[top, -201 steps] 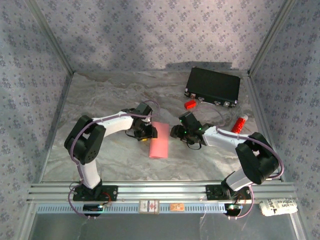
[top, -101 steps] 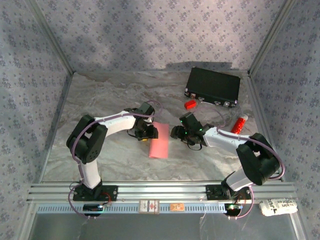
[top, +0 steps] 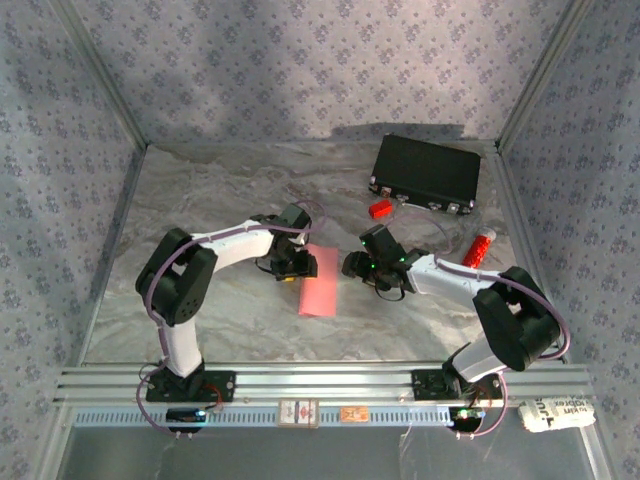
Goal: Fold a paper plane with a square sheet of paper (pick it up from the middle)
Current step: Hold the square sheet of paper at the center of the table.
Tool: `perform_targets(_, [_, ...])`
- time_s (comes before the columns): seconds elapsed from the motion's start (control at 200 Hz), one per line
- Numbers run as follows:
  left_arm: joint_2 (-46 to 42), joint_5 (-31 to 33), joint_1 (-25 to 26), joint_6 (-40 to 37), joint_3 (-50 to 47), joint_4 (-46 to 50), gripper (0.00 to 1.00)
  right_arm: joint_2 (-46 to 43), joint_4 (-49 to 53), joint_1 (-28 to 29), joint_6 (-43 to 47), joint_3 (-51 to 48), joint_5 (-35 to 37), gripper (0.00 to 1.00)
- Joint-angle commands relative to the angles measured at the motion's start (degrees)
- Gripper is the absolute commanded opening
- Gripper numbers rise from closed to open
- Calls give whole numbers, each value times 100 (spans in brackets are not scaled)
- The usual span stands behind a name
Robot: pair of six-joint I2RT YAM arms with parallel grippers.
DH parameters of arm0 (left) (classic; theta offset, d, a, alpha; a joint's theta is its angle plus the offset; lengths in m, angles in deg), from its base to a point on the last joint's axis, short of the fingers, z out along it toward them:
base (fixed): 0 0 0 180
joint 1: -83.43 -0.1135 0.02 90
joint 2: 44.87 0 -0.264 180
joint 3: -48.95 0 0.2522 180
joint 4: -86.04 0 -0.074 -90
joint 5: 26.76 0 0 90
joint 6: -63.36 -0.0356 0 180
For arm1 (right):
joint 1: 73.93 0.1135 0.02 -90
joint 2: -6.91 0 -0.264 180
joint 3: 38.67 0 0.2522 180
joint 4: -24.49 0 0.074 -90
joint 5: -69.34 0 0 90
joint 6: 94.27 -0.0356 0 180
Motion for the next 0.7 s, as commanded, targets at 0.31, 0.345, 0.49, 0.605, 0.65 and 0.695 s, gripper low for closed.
perform_targets(0.31, [376, 142, 104, -134, -23, -347, 54, -104, -270, -26, 12, -145, -260, 64])
perform_targets(0.345, [376, 141, 107, -119, -28, -357, 54, -99, -290, -24, 3, -154, -266, 64])
perform_targets(0.49, [369, 142, 103, 12, -12, -422, 54, -127, -220, -38, -76, -163, -145, 65])
perform_targets(0.605, [376, 142, 98, 66, -11, -479, 55, -241, -219, -74, -147, -255, -52, 65])
perform_targets(0.65, [382, 146, 101, 70, -3, -476, 55, -282, -217, -93, -167, -295, -45, 65])
perform_targets(0.695, [385, 138, 100, 61, -3, -483, 55, -309, -213, -119, -167, -325, -47, 66])
